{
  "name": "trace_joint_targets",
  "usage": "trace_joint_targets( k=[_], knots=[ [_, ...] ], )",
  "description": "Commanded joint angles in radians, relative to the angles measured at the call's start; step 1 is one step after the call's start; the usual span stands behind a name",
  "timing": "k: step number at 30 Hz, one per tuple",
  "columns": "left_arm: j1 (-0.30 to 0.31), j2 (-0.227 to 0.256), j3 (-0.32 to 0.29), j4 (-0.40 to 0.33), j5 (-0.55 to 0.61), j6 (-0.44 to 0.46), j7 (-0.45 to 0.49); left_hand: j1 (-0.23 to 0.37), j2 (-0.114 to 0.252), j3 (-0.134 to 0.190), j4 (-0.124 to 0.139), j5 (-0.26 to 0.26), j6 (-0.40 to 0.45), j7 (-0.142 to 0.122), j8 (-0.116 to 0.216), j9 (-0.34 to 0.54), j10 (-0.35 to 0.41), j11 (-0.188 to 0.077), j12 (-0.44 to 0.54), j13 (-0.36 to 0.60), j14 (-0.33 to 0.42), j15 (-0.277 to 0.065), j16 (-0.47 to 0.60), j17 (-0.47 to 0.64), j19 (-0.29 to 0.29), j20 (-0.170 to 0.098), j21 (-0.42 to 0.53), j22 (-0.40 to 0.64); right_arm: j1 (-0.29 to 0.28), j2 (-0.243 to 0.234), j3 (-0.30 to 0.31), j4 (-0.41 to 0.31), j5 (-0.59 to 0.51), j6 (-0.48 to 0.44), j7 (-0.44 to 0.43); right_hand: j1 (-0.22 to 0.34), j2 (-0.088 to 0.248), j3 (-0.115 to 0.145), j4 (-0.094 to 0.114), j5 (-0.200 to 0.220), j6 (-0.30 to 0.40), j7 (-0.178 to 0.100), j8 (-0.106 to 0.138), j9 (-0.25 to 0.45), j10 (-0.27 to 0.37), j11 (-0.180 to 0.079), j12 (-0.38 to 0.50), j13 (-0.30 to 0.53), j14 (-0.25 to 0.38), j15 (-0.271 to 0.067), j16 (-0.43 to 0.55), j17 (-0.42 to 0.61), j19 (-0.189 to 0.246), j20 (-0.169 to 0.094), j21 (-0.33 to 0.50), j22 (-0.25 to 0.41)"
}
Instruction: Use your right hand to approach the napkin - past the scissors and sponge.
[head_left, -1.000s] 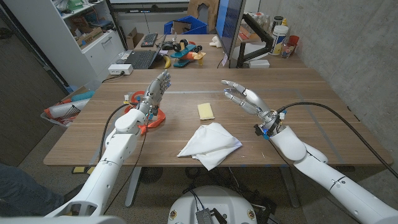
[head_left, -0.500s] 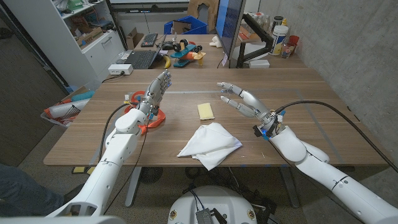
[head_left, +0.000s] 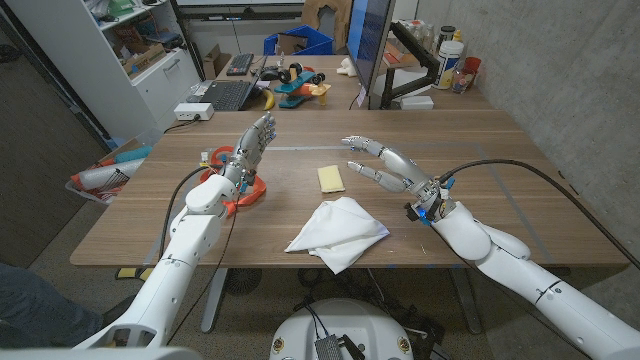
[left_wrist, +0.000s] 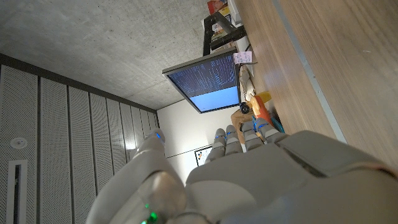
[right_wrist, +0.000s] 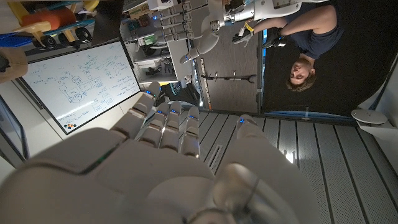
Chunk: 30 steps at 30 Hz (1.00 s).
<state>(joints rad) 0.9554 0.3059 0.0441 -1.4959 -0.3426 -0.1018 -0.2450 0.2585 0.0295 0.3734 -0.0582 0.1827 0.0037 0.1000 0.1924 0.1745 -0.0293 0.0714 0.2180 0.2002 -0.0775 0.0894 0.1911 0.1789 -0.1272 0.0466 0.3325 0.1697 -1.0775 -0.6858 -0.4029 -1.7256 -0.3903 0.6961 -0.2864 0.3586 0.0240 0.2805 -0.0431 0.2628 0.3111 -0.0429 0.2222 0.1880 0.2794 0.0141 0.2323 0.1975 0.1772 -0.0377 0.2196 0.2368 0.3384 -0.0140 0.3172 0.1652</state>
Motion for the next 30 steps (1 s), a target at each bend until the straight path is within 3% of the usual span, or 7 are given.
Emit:
trace_joint_targets(
  k=[1, 24, 30],
  knots=[
    [-0.004, -0.001, 0.001, 0.005, 0.003, -0.001, -0.003, 0.001, 0.011, -0.001, -0.004, 0.000, 0.006, -0.001, -0.003, 0.004, 0.002, -0.003, 0.000, -0.001, 0.005, 0.002, 0.000, 0.004, -0.005, 0.008, -0.003, 0.005, 0.012, -0.017, -0.018, -0.020, -0.078, -0.029, -0.019, -0.004, 0.002, 0.005, -0.005, 0.006, 0.009, -0.009, 0.004, 0.006, 0.010, -0.004, -0.002, 0.003, 0.010, 0.000, 0.004, 0.000, -0.005, 0.004, -0.009, 0.003],
    [0.001, -0.003, 0.002, 0.000, 0.006, 0.003, 0.006, -0.001, 0.014, -0.002, -0.007, 0.000, 0.009, 0.000, -0.003, 0.004, 0.001, -0.002, -0.001, -0.001, 0.005, 0.002, 0.000, 0.004, 0.000, 0.008, -0.012, 0.005, 0.041, -0.055, -0.065, -0.047, -0.168, -0.069, -0.027, -0.002, 0.005, 0.009, -0.012, 0.013, 0.018, -0.019, 0.001, 0.006, 0.016, -0.008, -0.006, 0.003, 0.012, 0.000, 0.002, -0.005, -0.007, 0.005, -0.027, 0.004],
    [-0.002, -0.001, 0.006, -0.003, 0.007, 0.008, 0.003, -0.001, 0.014, -0.002, -0.007, 0.000, 0.010, 0.000, -0.003, 0.004, 0.002, -0.002, 0.000, 0.000, 0.005, 0.001, 0.000, 0.004, 0.001, 0.008, -0.015, 0.005, 0.038, -0.069, -0.071, -0.065, -0.199, -0.080, -0.038, -0.002, 0.005, 0.009, -0.015, 0.016, 0.030, -0.029, 0.002, 0.006, 0.024, -0.028, -0.007, 0.003, 0.015, -0.006, 0.001, -0.008, -0.017, -0.002, -0.039, 0.004]
  ],
)
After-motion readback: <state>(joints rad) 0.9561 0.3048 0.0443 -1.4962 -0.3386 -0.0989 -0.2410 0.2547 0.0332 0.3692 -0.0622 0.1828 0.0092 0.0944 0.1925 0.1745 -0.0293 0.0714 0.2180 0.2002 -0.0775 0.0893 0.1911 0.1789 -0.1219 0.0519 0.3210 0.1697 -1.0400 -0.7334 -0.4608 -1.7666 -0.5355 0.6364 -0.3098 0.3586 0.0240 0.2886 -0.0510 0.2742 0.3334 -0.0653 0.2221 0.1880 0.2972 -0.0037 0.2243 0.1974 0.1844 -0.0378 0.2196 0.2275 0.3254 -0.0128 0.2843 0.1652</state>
